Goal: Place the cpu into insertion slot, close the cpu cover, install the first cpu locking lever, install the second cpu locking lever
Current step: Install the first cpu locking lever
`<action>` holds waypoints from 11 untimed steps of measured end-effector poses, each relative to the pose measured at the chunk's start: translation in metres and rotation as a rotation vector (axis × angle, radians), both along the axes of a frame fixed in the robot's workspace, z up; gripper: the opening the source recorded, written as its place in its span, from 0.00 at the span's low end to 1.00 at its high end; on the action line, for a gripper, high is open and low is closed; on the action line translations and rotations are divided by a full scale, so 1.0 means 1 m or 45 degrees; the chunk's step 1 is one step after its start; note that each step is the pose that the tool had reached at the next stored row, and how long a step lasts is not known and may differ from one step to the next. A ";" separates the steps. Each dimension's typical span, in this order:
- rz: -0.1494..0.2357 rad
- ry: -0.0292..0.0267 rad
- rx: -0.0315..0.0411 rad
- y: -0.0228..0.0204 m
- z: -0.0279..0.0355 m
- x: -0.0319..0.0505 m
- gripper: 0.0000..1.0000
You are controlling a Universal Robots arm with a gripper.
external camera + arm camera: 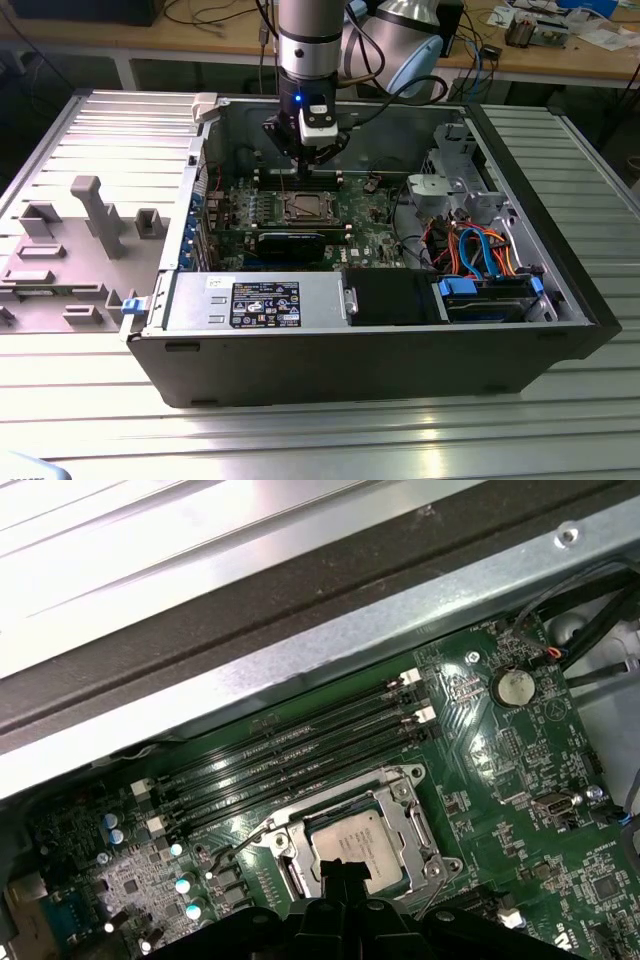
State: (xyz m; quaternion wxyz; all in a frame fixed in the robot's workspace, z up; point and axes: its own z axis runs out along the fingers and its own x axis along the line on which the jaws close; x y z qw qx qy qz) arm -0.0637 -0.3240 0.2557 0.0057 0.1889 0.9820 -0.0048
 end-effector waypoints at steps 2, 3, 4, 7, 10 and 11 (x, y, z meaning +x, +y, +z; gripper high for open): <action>0.003 0.0000 0.0000 0.0000 0.0000 0.0000 0.11; 0.006 0.0000 0.0000 0.0000 0.0000 0.0000 0.11; 0.008 0.0001 -0.0001 0.0000 0.0000 0.0000 0.11; 0.012 0.0000 0.0000 0.0000 0.0000 0.0000 0.11; 0.018 0.0000 -0.0001 0.0000 0.0000 0.0000 0.11; 0.021 0.0000 0.0000 0.0000 0.0000 0.0000 0.11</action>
